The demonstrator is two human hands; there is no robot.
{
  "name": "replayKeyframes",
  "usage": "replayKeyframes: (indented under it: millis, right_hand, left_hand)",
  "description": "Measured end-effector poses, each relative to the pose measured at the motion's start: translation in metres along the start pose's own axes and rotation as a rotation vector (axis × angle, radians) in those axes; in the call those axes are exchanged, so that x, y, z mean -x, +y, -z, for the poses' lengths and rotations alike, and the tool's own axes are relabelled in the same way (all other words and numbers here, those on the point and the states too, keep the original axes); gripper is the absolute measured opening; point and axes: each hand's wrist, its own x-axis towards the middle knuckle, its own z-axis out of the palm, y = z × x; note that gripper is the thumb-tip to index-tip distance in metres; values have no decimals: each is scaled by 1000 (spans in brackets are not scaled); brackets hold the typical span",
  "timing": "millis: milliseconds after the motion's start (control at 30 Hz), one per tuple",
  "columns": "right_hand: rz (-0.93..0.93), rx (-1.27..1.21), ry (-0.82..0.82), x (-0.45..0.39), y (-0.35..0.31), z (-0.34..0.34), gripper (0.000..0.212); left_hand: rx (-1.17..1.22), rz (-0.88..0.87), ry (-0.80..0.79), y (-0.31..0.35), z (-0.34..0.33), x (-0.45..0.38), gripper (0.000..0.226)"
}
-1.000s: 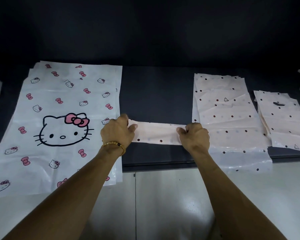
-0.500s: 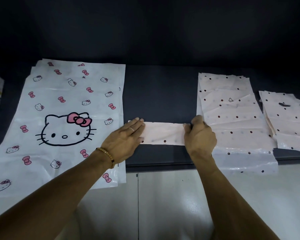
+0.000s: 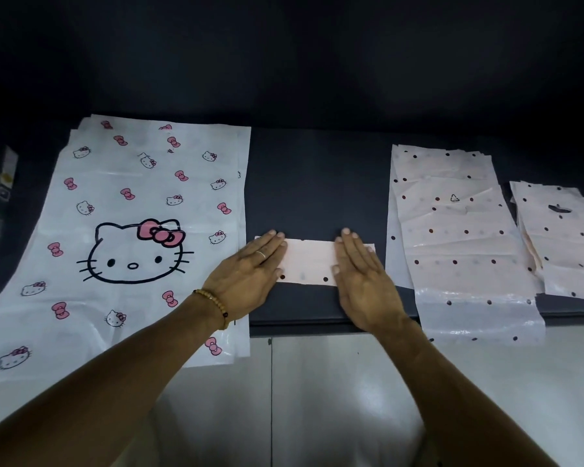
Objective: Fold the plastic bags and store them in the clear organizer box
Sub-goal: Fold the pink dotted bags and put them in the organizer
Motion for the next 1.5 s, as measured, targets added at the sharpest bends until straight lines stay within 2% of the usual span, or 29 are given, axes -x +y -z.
replayKeyframes:
  millis: [167,233,300,400,433,500,600,667,700,767,800,900,967,1033,1100,1200,1300,1400,1500]
  right_hand:
    - [-138,96,34,13,13,15,58]
    - [-31,104,129,26,-10,19,46]
    - [145,70,176,46,-31,13,29]
    - [133,-4,115,63,-40,10,31]
    - [116,-9,104,65,-37,10,35]
    - [110,-12,49,71,-36,12,42]
    - [128,-28,52,76,-36,12,46]
    - [114,-99,121,76,-40,12,38]
    - [97,-157,163,75,-41,11,30]
    - [15,-298,224,69,-44,12,16]
    - [-56,-381,219,66,-44,14,11]
    - [-234,-544,94,55,-39,19,12]
    - [-270,-594,75,48,-37,22,17]
    - [-303,-574,58,39,-37,23,18]
    - [-321,-496,48,29,-40,21,18]
    - [-337,-358,32,18,-47,20,24]
    - [-431,-350,6,9,-52,22,26]
    - [-502,-379,-3,5,-53,23,29]
    - [-530,-394,-2,5,-53,24,32]
  left_hand:
    - [-18,41,-33,7,7,4,40]
    - [-90,63,-17,22,13,14,34]
    - [-131,77,-22,39,14,30,47]
    - [-211,36,-118,56,13,54,79]
    - [-244,11,-124,58,12,60,80]
    - [-221,-16,-66,61,15,66,64]
    - [-57,-14,70,63,19,65,35]
    - [30,-18,103,64,21,62,20]
    - [89,-1,87,65,23,60,22]
    - [258,102,15,65,28,55,34]
    - [360,179,-4,65,30,52,32]
    - [784,362,12,62,34,42,18]
    - [869,446,39,60,32,35,5]
    - [767,497,74,60,27,29,22]
    - [709,565,83,62,25,23,27]
    - [642,651,78,63,22,21,21]
    - [622,712,47,62,21,18,15]
    - [519,712,12,62,19,15,19]
    - [271,592,67,56,18,13,42]
